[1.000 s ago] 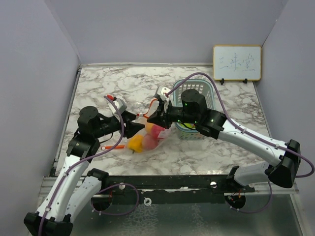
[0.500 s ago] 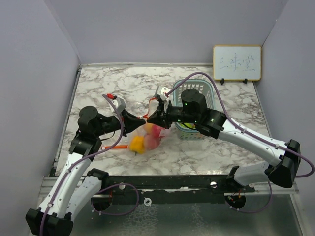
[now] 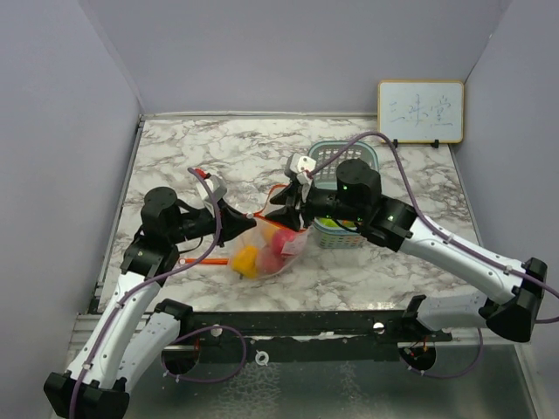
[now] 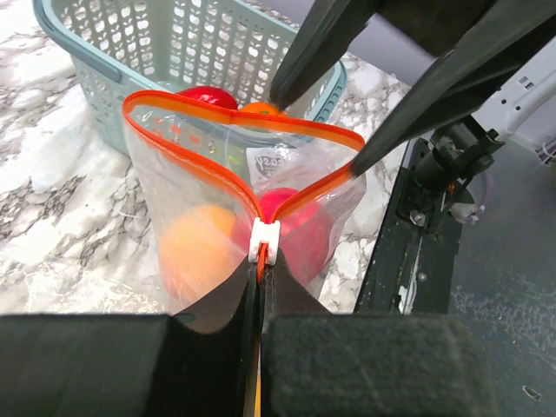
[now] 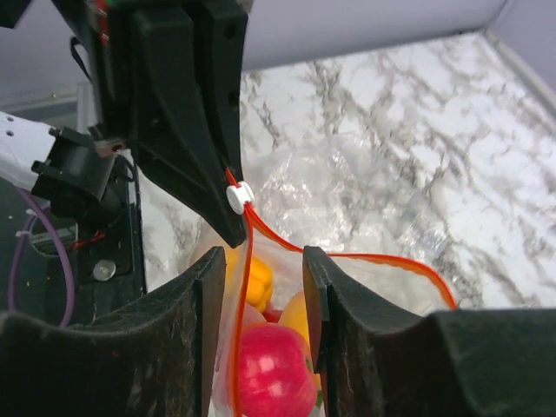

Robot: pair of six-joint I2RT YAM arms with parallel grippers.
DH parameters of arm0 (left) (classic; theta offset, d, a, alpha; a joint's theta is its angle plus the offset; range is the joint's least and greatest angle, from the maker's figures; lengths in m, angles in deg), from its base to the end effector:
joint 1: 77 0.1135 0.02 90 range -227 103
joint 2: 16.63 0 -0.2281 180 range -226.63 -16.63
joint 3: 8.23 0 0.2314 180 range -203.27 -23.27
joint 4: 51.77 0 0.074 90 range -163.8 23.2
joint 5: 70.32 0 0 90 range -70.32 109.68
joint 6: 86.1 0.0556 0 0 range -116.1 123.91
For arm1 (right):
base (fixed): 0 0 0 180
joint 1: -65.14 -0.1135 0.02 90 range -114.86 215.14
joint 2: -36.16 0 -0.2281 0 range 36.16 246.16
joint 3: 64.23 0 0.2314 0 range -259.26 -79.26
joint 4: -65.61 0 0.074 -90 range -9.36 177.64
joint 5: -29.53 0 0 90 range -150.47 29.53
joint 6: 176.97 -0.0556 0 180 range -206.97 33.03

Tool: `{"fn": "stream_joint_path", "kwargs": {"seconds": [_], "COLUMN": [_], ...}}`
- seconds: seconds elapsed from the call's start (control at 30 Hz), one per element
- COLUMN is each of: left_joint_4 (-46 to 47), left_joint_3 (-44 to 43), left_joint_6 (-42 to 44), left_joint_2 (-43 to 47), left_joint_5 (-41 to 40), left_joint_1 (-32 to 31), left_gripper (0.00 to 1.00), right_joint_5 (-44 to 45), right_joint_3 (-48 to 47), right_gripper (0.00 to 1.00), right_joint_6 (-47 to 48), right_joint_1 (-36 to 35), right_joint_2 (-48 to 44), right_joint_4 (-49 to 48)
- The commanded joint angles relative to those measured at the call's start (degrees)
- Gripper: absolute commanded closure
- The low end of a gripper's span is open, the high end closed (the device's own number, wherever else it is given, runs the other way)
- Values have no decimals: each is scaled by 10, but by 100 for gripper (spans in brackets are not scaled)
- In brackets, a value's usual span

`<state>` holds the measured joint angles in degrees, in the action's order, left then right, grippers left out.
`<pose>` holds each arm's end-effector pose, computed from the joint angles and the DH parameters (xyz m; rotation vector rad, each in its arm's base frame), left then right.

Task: Place the food in the zip-top bag and seal the zipper
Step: Zip the zipper food storage bag at the center of the board.

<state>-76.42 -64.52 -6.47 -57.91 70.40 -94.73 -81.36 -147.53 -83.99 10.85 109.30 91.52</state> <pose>0.1581 -0.0957 0.3056 0.7788 1.6332 -1.1168 0.1607 0.2575 0.3384 -1.1549 1.5563 0.9480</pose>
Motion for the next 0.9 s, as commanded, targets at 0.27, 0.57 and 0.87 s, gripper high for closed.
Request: {"fn": "stream_joint_path", "kwargs": {"seconds": [0.27, 0.57, 0.87], "left_joint_4": [-36, -35, -34], "left_joint_3": [-30, -29, -24], "left_joint_6": [27, 27, 29], "left_joint_2": [18, 24, 27], "left_joint_5": [17, 23, 23], "left_joint_1": [0, 0, 0], "left_gripper": [100, 100, 100], "right_joint_5": [-187, -184, -182], "right_joint_3": [-39, -57, -61], "right_gripper": [51, 55, 96], "right_joint_6": [110, 121, 124], "right_joint_1": [-1, -1, 0], "right_joint_2": [42, 90, 95], "right_joint_4": [-72, -93, -87]}}
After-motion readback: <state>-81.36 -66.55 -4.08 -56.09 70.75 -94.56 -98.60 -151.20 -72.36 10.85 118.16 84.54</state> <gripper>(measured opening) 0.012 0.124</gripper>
